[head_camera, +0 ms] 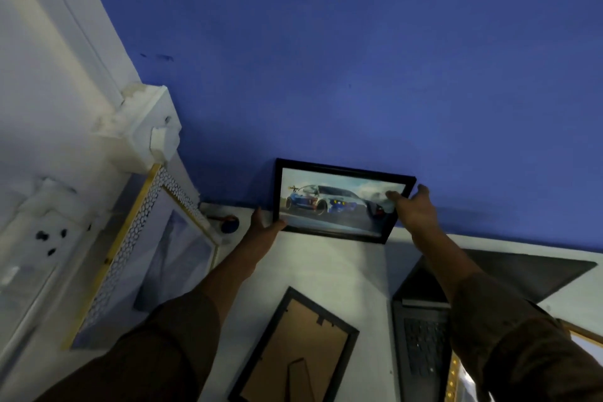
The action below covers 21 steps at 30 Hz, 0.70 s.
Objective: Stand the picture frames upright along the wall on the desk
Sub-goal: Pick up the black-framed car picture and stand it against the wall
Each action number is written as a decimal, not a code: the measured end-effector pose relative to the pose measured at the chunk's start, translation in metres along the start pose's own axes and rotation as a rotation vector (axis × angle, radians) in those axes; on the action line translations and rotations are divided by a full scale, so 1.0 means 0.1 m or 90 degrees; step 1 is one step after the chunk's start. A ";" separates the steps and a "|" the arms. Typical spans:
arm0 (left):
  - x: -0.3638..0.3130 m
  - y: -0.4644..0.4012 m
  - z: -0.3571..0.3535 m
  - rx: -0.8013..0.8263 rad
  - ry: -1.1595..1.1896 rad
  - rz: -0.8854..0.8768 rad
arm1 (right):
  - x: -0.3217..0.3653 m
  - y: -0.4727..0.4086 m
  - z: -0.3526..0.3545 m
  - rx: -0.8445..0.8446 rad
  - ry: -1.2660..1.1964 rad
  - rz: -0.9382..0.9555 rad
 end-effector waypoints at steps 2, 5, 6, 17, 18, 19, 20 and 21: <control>0.06 0.15 -0.01 -0.009 0.007 0.008 | -0.01 0.09 -0.01 0.010 -0.002 0.024; 0.11 0.42 -0.07 -0.020 0.023 0.019 | -0.01 0.24 0.00 0.018 -0.005 0.066; 0.14 0.52 -0.10 -0.025 0.027 0.020 | -0.01 0.31 0.01 0.025 -0.004 0.083; 0.38 1.79 -0.50 -0.093 0.123 -0.017 | -0.20 1.37 0.35 0.168 -0.006 0.275; 0.40 1.99 -0.66 -0.089 0.125 -0.025 | -0.31 1.51 0.53 0.171 0.006 0.298; 0.42 2.07 -0.69 -0.089 0.134 -0.025 | -0.32 1.58 0.52 0.178 0.018 0.319; 0.45 2.18 -0.78 -0.084 0.131 -0.030 | -0.38 1.66 0.60 0.183 0.031 0.329; 0.49 2.28 -0.84 -0.084 0.128 -0.034 | -0.43 1.72 0.63 0.190 0.034 0.337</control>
Point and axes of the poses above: each hand's wrist, its own y-axis away from the middle knuckle, its own z-axis out of the back of the hand, x = y × z, the point moved 8 cm from there along -y, towards the middle knuckle, and after that the axes turned 2 degrees about -z, right-handed, at the moved point
